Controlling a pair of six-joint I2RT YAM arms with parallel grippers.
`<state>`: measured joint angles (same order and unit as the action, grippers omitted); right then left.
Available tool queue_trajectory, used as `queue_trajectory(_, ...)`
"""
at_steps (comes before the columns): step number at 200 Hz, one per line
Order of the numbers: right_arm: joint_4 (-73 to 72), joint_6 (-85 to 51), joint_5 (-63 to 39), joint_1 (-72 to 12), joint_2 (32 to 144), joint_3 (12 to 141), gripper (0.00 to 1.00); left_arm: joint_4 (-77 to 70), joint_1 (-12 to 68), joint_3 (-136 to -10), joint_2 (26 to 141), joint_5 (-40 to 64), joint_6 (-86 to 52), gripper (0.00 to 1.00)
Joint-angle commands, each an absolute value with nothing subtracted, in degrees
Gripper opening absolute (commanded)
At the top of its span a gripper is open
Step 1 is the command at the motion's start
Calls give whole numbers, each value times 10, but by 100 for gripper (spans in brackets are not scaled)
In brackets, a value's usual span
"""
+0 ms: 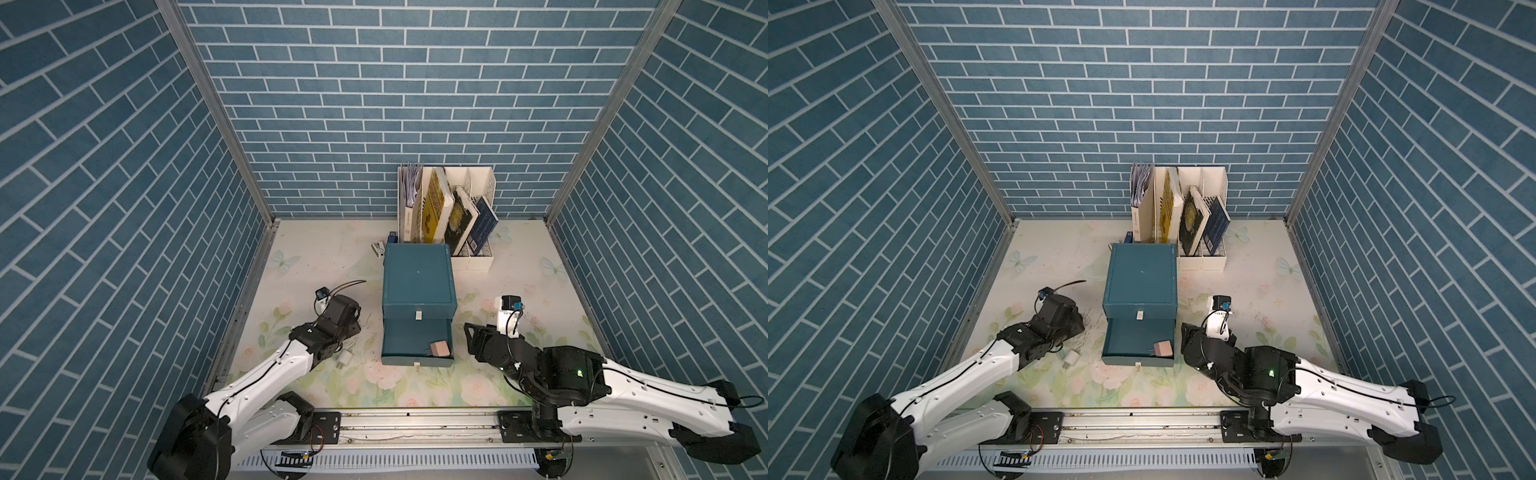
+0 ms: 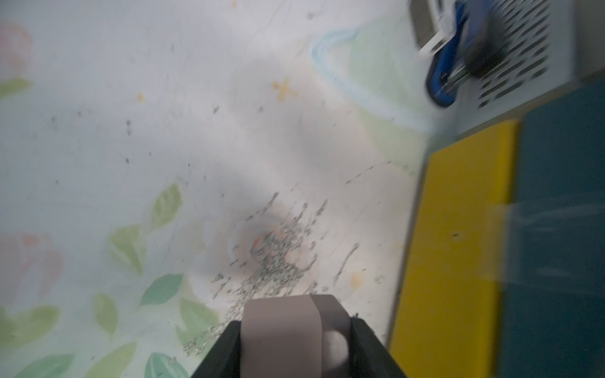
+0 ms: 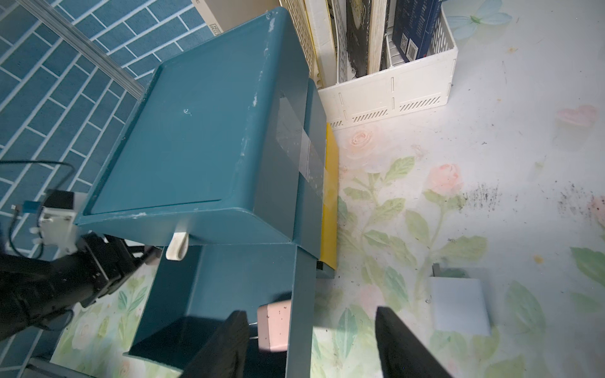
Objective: Place the plugs into the drawer by color
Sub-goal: Pick up the plug from the center of the board, then place the plug in the drawer.
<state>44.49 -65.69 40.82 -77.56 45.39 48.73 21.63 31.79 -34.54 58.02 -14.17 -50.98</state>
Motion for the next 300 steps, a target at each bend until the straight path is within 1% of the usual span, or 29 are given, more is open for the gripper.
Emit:
queue_trajectory(1, 430, -645, 411, -773, 442, 482, 65, 260, 315, -404, 540, -175, -483, 15)
queue_trajectory(27, 431, -645, 421, -773, 430, 481, 65, 279, 316, -463, 484, -155, -448, 9)
queue_trajectory(42, 427, -643, 424, -772, 426, 481, 65, 274, 321, -496, 458, -106, -413, 8)
queue_trajectory(57, 427, -641, 430, -772, 426, 482, 65, 264, 345, -524, 443, -59, -385, 7)
queue_trajectory(80, 428, -637, 432, -765, 434, 487, 65, 238, 435, -541, 427, -30, -363, 2)
queue_trajectory(102, 426, -628, 428, -759, 442, 494, 65, 214, 540, -529, 431, -39, -340, 1)
queue_trajectory(124, 425, -629, 424, -757, 445, 494, 65, 237, 636, -531, 476, -104, -317, 0)
queue_trajectory(140, 424, -628, 418, -757, 444, 493, 65, 243, 682, -527, 513, -144, -314, 0)
queue_trajectory(175, 425, -640, 411, -756, 432, 479, 65, 241, 696, -516, 576, -186, -338, 0)
queue_trajectory(219, 419, -640, 403, -756, 427, 469, 65, 229, 697, -497, 619, -187, -348, 0)
queue_trajectory(223, 416, -635, 400, -756, 428, 469, 65, 230, 697, -497, 621, -189, -349, 4)
queue_trajectory(235, 406, -621, 394, -757, 435, 469, 65, 230, 697, -496, 629, -198, -350, 25)
queue_trajectory(247, 404, -615, 393, -757, 445, 473, 66, 232, 697, -498, 634, -204, -351, 41)
queue_trajectory(254, 403, -612, 391, -756, 451, 477, 67, 234, 697, -502, 637, -208, -355, 49)
queue_trajectory(268, 389, -590, 381, -760, 460, 486, 69, 234, 697, -508, 637, -212, -357, 58)
queue_trajectory(273, 386, -582, 380, -762, 464, 489, 70, 232, 697, -509, 634, -213, -357, 64)
queue_trajectory(278, 383, -576, 379, -764, 466, 493, 71, 231, 697, -510, 634, -214, -356, 67)
queue_trajectory(290, 377, -564, 377, -770, 473, 500, 73, 233, 698, -517, 632, -221, -357, 70)
queue_trajectory(300, 374, -555, 375, -774, 480, 508, 74, 240, 698, -529, 633, -228, -358, 70)
